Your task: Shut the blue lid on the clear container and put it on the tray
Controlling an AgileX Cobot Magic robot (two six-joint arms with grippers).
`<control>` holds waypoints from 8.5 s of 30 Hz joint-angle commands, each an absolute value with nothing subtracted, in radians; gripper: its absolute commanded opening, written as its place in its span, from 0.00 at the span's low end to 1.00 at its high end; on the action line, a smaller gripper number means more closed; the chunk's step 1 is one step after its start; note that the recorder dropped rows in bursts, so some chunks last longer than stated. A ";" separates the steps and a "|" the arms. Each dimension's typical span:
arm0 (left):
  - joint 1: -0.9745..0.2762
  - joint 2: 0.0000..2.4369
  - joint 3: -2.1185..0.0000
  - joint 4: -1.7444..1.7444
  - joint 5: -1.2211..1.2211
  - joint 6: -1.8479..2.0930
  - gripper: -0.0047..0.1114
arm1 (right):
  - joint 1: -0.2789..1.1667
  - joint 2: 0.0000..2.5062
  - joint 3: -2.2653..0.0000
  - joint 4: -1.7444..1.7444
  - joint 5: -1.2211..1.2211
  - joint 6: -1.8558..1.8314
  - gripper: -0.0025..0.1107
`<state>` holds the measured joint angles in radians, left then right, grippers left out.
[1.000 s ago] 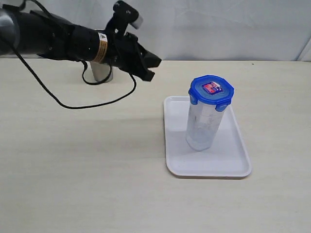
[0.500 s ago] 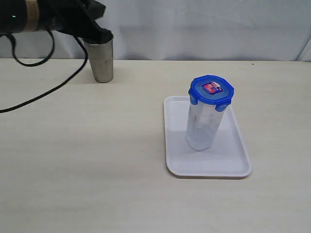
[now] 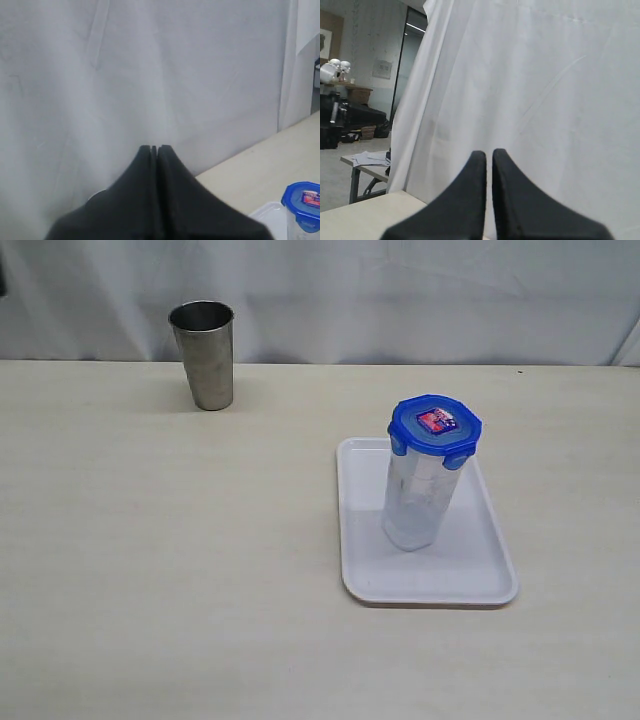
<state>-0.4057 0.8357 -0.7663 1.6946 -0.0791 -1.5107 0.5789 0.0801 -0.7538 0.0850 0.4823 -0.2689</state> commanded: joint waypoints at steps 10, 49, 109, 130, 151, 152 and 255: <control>-0.403 0.348 -0.569 1.690 -0.104 -1.548 0.04 | 0.573 0.004 -0.749 0.101 0.529 -0.265 0.06; -0.114 0.000 -0.440 -0.046 0.117 0.105 0.04 | 0.573 0.002 -0.749 0.101 0.523 -0.265 0.06; -0.112 0.000 0.000 -0.042 0.323 0.077 0.04 | 0.573 0.002 -0.749 0.101 0.525 -0.265 0.06; -0.112 0.000 0.000 -0.042 0.323 0.077 0.04 | 0.219 0.000 -0.368 0.089 0.149 -0.220 0.06; -0.112 0.000 0.000 -0.037 0.323 0.077 0.04 | -0.048 0.000 0.000 0.060 0.103 -0.095 0.06; -0.112 0.000 0.000 -0.037 0.323 0.077 0.04 | -0.048 0.000 0.000 0.053 0.116 -0.095 0.06; -0.112 0.000 0.000 -0.039 0.325 0.077 0.04 | -0.043 0.000 0.000 0.029 0.343 -0.021 0.06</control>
<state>-0.1169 0.0019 -0.0023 -0.0378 0.3340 0.0835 -0.0437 0.0052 -0.0032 0.0367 0.3391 -0.0212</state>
